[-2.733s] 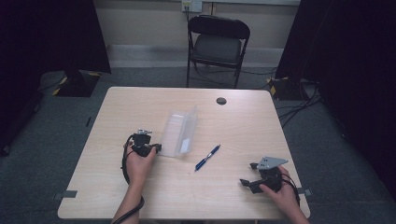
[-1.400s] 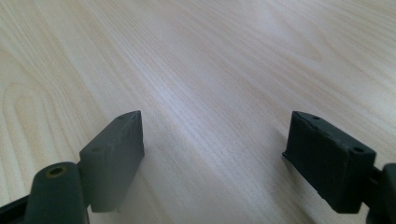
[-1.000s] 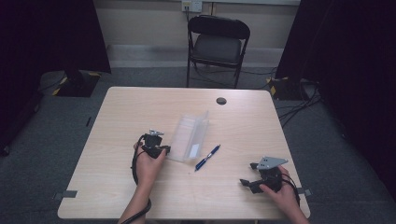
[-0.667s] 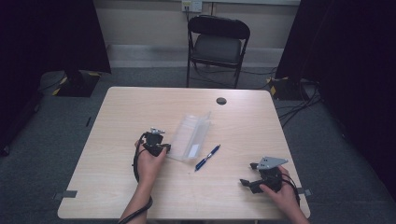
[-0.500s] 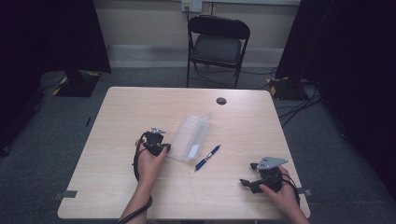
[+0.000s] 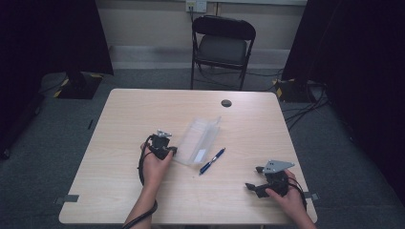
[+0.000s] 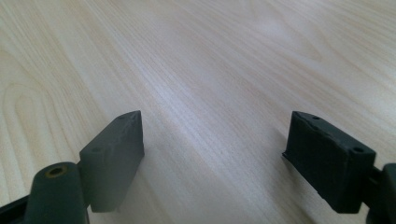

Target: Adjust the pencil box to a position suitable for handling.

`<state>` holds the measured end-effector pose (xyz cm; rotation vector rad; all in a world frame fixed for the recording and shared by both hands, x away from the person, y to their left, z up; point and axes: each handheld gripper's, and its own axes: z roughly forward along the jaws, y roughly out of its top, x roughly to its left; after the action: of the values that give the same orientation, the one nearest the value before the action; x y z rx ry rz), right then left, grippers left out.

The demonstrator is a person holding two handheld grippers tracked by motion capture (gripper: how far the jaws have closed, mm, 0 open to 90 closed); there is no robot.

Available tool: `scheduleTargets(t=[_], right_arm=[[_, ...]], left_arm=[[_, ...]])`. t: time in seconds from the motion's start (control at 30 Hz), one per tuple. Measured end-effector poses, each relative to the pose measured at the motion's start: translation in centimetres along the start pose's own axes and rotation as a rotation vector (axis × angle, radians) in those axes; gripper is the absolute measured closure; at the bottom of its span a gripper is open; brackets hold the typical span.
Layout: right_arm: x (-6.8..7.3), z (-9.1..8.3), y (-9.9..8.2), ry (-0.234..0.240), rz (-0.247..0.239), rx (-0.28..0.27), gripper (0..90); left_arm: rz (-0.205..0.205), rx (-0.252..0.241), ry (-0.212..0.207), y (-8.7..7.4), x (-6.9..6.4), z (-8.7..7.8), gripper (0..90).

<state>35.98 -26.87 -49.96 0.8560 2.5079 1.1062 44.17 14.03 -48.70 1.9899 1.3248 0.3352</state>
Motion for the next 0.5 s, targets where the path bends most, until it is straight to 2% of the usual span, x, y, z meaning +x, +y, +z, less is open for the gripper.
scheduleTargets(t=[0.17, 0.23, 0.27, 0.37, 0.43, 0.5], right_arm=[[0.0, 0.0, 0.0, 0.0, -0.001, -0.001, 18.2], [0.0, 0.0, 0.0, 0.0, 0.0, 0.0, 18.2], [0.0, 0.0, 0.0, 0.0, 0.0, -0.001, 18.2], [0.0, 0.0, 0.0, 0.0, 0.0, -0.001, 18.2], [0.0, 0.0, 0.0, 0.0, -0.001, -0.001, 18.2], [0.0, 0.0, 0.0, 0.001, -0.001, 0.0, 18.2]], left_arm=[[-0.014, -0.004, -0.011, -0.2, 0.1, -0.1, 83.6], [-0.019, -0.015, -0.009, -0.3, 0.1, -0.3, 78.3], [-0.034, -0.039, -0.017, -0.4, 0.3, -0.8, 76.7], [-0.026, -0.058, -0.021, -0.4, 0.4, -1.7, 72.6], [-0.028, -0.083, -0.04, -0.6, 0.3, -2.5, 71.1], [-0.004, -0.083, -0.048, -1.0, 0.0, -3.2, 67.8]])
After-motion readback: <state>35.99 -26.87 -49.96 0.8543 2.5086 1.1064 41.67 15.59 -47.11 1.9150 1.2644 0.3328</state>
